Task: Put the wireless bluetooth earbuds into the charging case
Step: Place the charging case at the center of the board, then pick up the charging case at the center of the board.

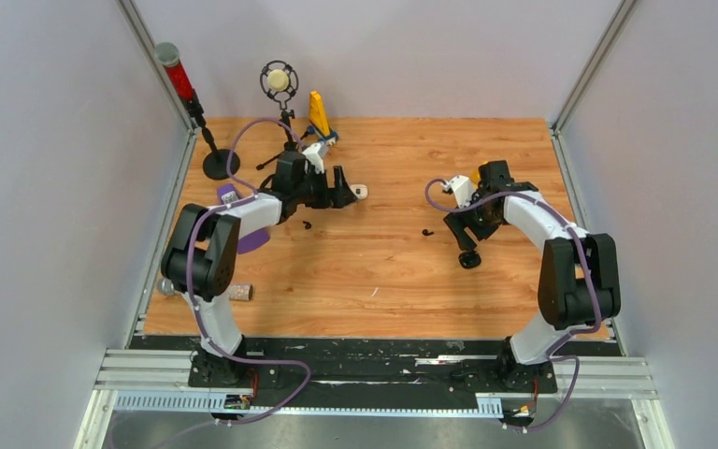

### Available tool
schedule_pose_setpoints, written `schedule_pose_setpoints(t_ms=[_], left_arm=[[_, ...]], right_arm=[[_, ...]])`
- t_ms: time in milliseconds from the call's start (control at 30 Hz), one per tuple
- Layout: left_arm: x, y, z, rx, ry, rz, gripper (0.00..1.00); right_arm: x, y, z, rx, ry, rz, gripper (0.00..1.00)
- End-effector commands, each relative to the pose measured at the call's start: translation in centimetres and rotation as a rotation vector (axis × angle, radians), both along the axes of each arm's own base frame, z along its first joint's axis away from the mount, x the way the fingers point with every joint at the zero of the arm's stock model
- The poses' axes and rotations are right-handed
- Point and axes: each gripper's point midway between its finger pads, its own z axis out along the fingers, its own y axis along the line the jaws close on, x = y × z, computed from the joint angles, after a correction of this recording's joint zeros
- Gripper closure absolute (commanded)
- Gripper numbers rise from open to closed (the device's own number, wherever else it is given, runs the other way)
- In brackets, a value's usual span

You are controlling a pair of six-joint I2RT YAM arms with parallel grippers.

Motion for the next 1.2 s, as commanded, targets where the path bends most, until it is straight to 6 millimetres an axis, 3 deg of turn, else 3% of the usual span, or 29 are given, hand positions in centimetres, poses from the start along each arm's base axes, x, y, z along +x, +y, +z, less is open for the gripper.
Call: schedule_pose_setpoints(t_ms=[0, 33, 167, 267, 500, 733, 1167], left_arm=[[-1.1, 0.4, 5.8, 0.047, -0.199, -0.112, 0.00], [-1.8, 0.2, 7.1, 0.033, -0.226, -0.149, 0.00], [-4.3, 0.3, 9.2, 0.057, -0.283, -0.271, 0.00], [-6.4, 0.7, 9.3, 0.093, -0.299, -0.354, 0.00], [-9.9, 0.6, 11.6, 0.084, -0.362, -0.513, 0.00], [-11.5, 0.4, 13.2, 0.064, -0.402, -0.582, 0.00], [-12.6, 1.3, 12.7, 0.117, -0.404, -0.626, 0.00]], right_arm=[[0.0, -0.1, 1.0, -0.029, 0.059, 0.093, 0.26], [-0.8, 0.0, 0.6, -0.027, 0.104, 0.113, 0.27], [-1.8, -0.6, -0.5, -0.066, 0.155, 0.189, 0.27], [-3.1, -0.2, -0.5, -0.051, 0.169, 0.337, 0.26], [-3.3, 0.4, 0.8, -0.065, 0.018, 0.642, 0.20], [-2.8, -0.3, -0.7, -0.124, -0.027, 0.811, 0.20], [-2.8, 0.3, -3.5, -0.119, -0.084, 0.884, 0.29]])
